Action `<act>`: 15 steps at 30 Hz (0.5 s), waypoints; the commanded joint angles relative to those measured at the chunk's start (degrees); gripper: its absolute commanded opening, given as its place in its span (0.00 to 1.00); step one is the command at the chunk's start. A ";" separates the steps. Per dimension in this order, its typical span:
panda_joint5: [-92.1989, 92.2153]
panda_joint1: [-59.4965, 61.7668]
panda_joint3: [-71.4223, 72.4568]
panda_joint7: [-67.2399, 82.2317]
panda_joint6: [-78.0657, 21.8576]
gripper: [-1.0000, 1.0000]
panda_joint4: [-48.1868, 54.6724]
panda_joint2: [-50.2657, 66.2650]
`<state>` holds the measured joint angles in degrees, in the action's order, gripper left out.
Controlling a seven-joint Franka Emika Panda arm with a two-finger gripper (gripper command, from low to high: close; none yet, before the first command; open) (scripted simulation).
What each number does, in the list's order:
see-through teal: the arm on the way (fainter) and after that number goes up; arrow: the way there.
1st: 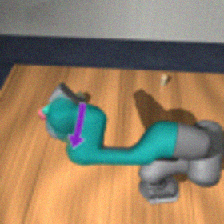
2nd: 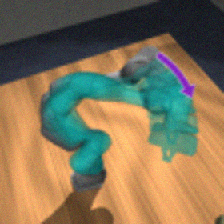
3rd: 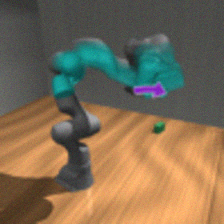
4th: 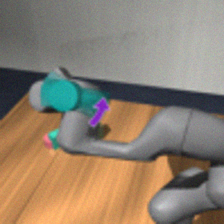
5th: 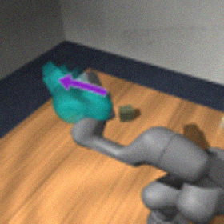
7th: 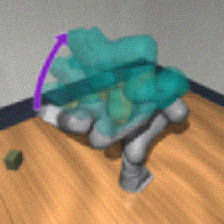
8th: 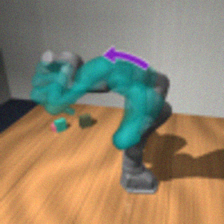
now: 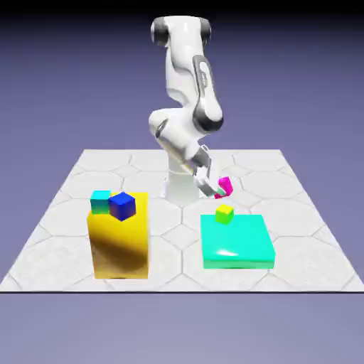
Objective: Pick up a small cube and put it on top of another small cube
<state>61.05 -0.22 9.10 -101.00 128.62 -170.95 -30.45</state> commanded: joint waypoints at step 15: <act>0.55 -14.21 -3.55 4.46 12.59 0.00 -0.34 8.75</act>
<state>61.68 -14.43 5.55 -96.48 141.26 -171.28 -21.71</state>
